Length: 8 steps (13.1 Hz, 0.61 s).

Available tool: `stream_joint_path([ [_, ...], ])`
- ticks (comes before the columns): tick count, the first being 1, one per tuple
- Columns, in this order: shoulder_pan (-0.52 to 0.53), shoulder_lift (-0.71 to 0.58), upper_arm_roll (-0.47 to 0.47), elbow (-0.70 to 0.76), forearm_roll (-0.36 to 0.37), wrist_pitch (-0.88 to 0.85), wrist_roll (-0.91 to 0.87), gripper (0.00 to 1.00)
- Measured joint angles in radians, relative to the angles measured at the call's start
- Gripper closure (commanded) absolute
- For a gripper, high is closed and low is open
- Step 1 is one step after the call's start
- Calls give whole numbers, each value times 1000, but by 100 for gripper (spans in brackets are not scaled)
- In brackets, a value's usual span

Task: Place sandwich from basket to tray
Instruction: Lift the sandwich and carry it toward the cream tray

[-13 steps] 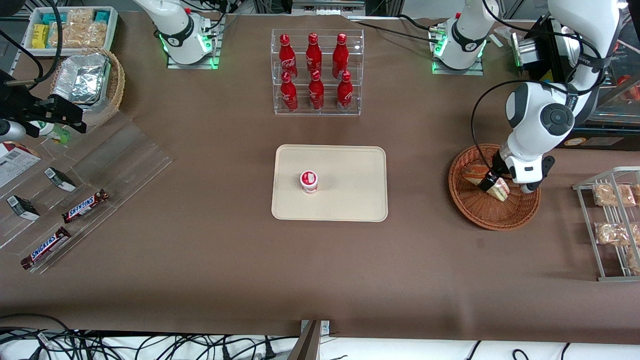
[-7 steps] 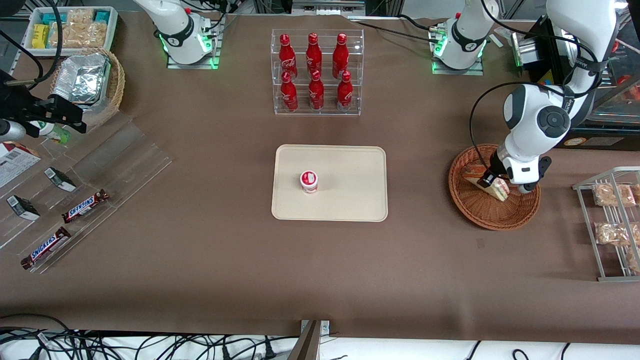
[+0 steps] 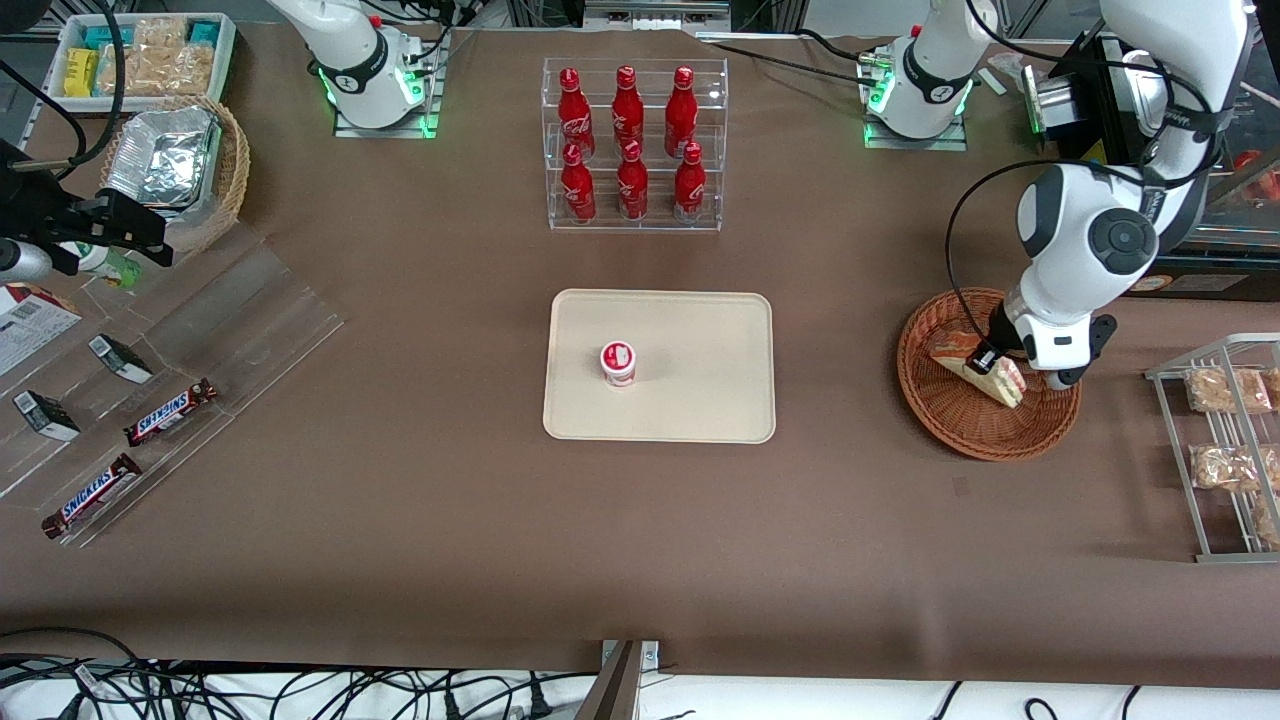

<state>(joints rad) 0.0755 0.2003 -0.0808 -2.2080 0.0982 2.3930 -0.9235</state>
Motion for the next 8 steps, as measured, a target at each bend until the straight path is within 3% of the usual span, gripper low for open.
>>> stream_joint_path([
  [4, -4, -38, -48, 217, 0, -313, 87, 100],
  [8, -10, -38, -130, 351, -20, -435, 197, 100],
])
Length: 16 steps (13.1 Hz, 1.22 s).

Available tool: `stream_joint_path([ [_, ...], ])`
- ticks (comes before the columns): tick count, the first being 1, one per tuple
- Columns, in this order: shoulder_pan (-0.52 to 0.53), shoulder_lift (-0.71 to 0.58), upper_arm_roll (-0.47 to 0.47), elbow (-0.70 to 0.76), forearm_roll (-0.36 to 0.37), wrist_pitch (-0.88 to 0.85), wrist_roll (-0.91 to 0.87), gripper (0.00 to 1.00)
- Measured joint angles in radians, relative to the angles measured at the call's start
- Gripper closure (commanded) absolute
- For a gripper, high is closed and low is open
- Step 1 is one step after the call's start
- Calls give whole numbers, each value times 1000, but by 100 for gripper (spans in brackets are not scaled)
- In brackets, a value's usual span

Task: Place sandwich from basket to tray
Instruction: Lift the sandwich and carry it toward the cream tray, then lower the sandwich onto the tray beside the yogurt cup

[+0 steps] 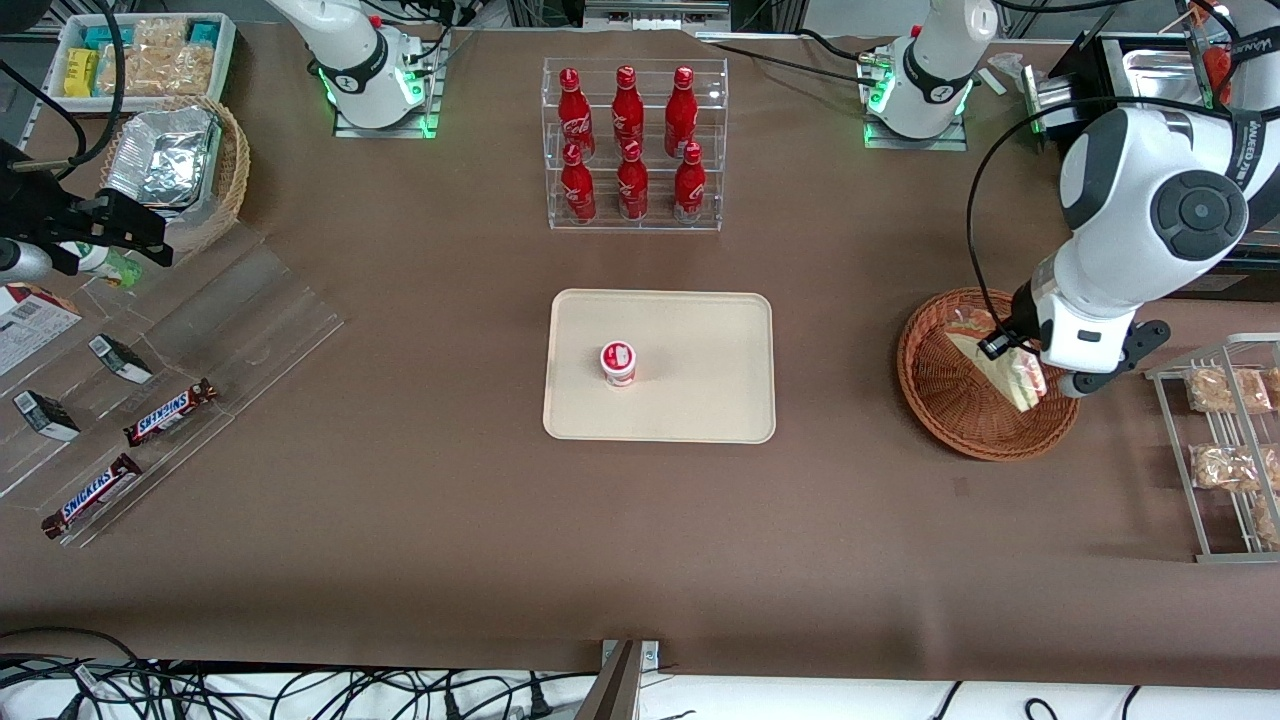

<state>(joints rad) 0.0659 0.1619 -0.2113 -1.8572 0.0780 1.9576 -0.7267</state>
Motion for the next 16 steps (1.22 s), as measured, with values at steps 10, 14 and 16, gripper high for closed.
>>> stream_joint_path([
  [10, -9, 18, -325, 46, -45, 17, 206, 100],
  [14, -31, 96, -406, 44, -45, 92, 220, 100],
  [16, -46, 146, -407, 43, -43, 116, 220, 100],
])
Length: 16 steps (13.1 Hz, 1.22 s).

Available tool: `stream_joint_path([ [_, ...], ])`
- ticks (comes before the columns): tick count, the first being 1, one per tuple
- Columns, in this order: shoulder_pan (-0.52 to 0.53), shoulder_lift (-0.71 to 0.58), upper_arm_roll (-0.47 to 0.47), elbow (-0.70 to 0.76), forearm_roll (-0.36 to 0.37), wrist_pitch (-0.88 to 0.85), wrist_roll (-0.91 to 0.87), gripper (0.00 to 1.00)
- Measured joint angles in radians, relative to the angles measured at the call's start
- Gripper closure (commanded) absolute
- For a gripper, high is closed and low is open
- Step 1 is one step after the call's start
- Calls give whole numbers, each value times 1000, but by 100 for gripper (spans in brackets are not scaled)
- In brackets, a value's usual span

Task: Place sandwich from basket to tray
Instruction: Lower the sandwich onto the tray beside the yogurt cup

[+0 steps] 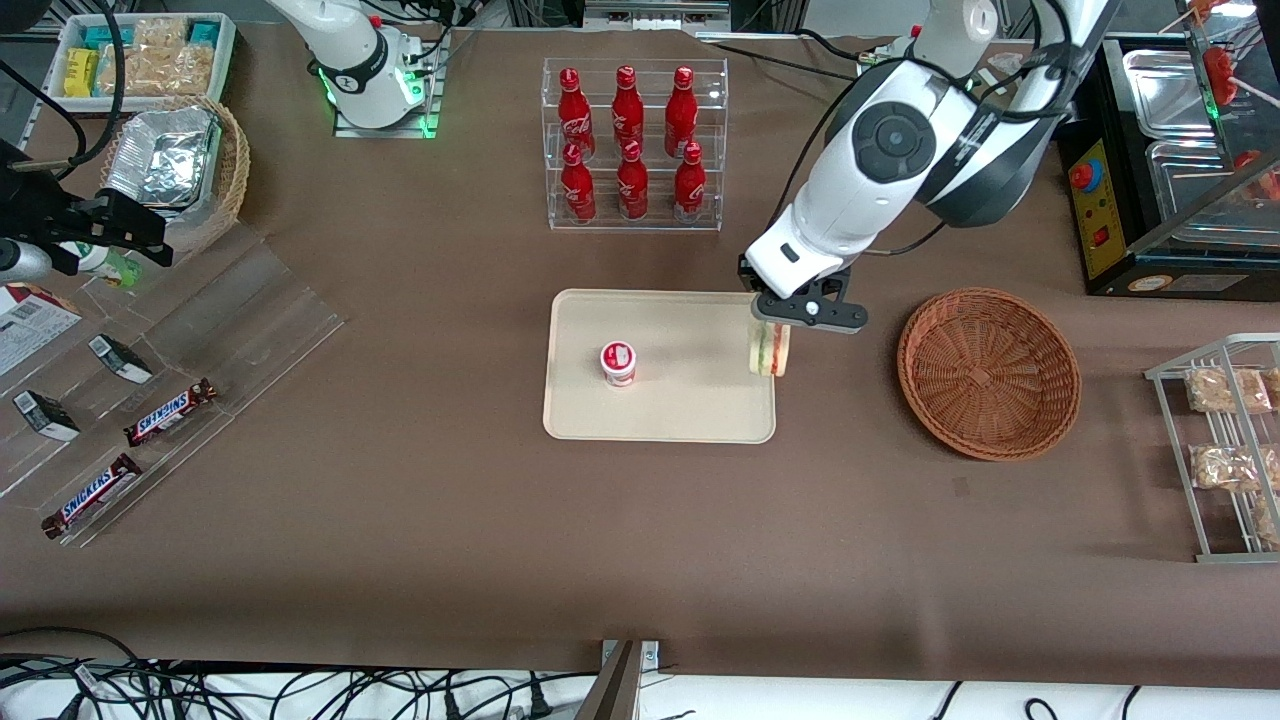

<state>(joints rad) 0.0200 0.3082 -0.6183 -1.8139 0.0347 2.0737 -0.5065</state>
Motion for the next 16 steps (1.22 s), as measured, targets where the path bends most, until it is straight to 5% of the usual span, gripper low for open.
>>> stream_joint_path([
  [4, -49, 109, 0, -2, 72, 78, -61, 100],
  [10, -121, 276, 1, -3, 312, 170, -272, 100],
  [15, -131, 345, 1, -2, 395, 210, -345, 100],
  [16, -135, 351, 2, -2, 401, 212, -354, 88],
])
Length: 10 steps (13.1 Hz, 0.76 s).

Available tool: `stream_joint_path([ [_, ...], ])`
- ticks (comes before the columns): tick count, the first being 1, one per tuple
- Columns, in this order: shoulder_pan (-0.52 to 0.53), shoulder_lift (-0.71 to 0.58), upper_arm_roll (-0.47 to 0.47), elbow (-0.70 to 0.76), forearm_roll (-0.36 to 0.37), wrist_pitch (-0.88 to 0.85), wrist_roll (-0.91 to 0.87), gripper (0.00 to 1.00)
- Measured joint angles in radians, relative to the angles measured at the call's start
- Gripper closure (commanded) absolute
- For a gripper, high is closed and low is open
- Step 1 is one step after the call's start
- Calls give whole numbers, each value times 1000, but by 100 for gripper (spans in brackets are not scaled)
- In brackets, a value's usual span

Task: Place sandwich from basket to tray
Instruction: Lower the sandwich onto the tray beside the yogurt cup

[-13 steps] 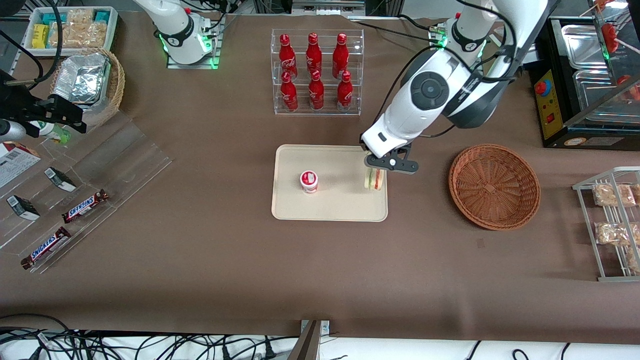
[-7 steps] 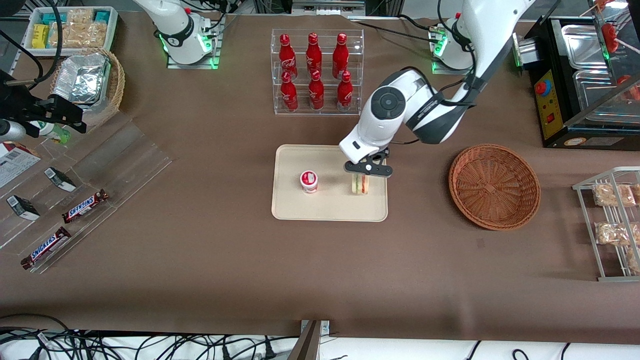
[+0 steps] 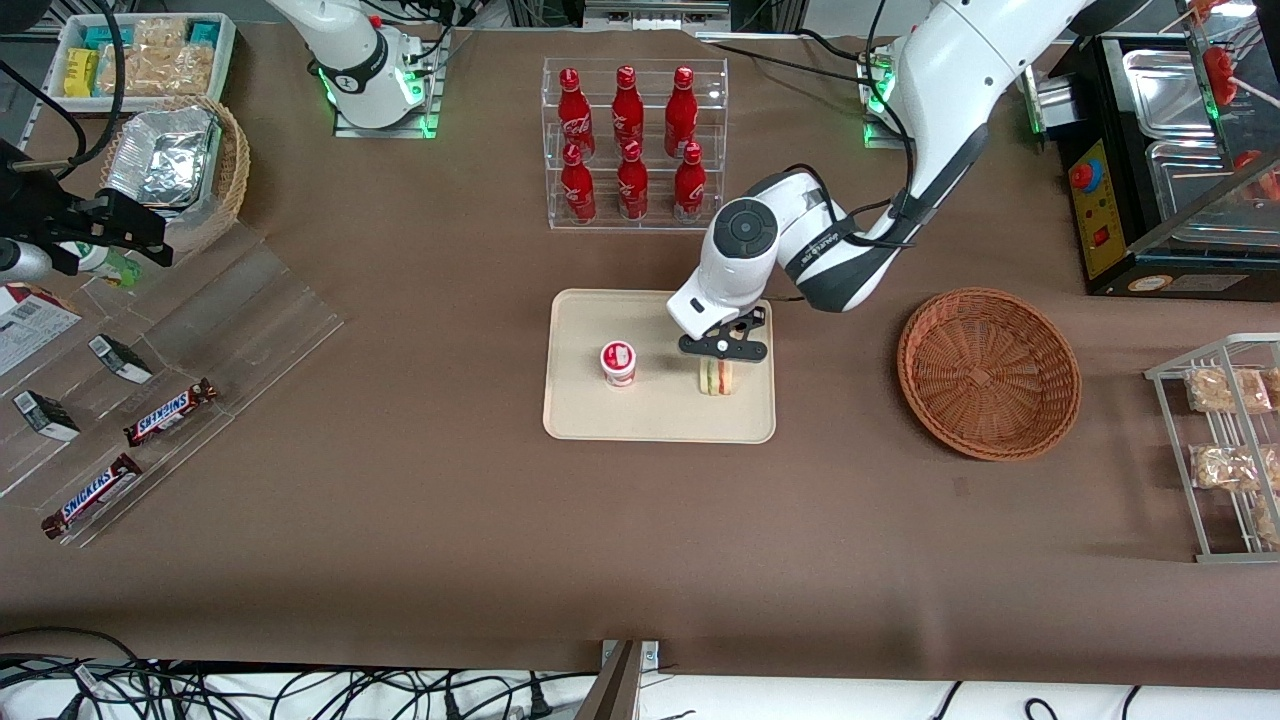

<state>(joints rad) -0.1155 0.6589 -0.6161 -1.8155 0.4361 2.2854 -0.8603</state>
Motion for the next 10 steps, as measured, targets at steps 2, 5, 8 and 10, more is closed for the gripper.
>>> stream_joint_path([
  [2, -4, 4, 0, 1, 7, 1, -14, 59],
  [5, -4, 4, 0, 1, 30, 1, -18, 40],
  [8, -3, 4, 1, 6, 39, 1, -19, 14],
  [10, 0, 0, 1, 18, 39, -1, -20, 8],
])
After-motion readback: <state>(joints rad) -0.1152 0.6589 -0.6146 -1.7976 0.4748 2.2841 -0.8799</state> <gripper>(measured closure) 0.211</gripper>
